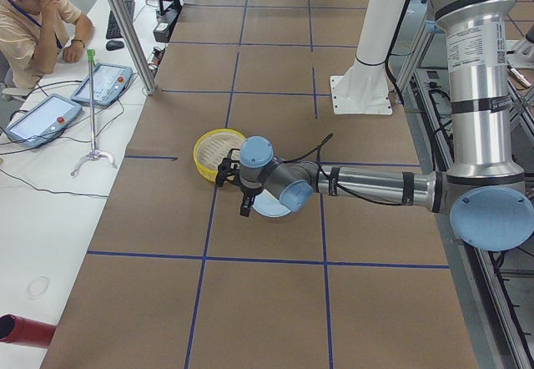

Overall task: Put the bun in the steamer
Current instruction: 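Lower the left gripper onto the white bun on the light-blue plate and grasp it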

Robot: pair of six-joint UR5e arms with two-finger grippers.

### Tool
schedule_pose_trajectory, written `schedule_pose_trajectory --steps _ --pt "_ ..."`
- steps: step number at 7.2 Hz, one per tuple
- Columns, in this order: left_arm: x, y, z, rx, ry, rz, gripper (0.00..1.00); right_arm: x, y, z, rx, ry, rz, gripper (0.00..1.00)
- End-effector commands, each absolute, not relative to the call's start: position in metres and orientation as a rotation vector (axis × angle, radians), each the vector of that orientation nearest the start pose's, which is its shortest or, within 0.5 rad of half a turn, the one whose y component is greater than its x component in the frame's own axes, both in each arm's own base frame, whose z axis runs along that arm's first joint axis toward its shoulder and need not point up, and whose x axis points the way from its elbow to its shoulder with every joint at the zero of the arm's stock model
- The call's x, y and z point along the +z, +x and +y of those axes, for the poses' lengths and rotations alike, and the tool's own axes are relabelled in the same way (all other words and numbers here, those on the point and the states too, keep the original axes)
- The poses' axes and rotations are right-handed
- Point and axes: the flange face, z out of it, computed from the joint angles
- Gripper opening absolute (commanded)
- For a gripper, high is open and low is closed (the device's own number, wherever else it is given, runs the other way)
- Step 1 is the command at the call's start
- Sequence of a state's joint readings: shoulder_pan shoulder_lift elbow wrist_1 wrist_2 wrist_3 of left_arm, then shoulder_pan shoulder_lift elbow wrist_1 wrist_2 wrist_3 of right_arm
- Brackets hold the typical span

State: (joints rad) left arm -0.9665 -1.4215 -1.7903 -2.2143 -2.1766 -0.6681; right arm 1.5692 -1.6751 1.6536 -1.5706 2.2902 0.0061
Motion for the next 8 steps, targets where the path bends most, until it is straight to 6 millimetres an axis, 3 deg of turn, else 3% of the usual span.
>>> schedule_pose_trajectory --steps 1,4,6,7,8 --pt "0.562 0.253 -0.398 0.171 0.217 0.782 0.98 0.671 0.067 -0.446 0.012 -0.023 -0.719 1.0" --pt "0.58 0.269 -0.396 0.186 0.178 0.765 0.96 0.671 0.067 -0.446 0.012 -0.023 -0.719 1.0" --pt "0.577 0.278 -0.392 0.204 0.162 0.784 0.89 0.671 0.067 -0.446 0.012 -0.023 -0.719 1.0" --pt "0.577 0.278 -0.392 0.207 0.158 0.786 0.81 0.671 0.067 -0.446 0.012 -0.023 -0.719 1.0" --pt "0.577 0.278 -0.392 0.211 0.161 0.784 0.64 0.671 0.067 -0.446 0.012 -0.023 -0.719 1.0"
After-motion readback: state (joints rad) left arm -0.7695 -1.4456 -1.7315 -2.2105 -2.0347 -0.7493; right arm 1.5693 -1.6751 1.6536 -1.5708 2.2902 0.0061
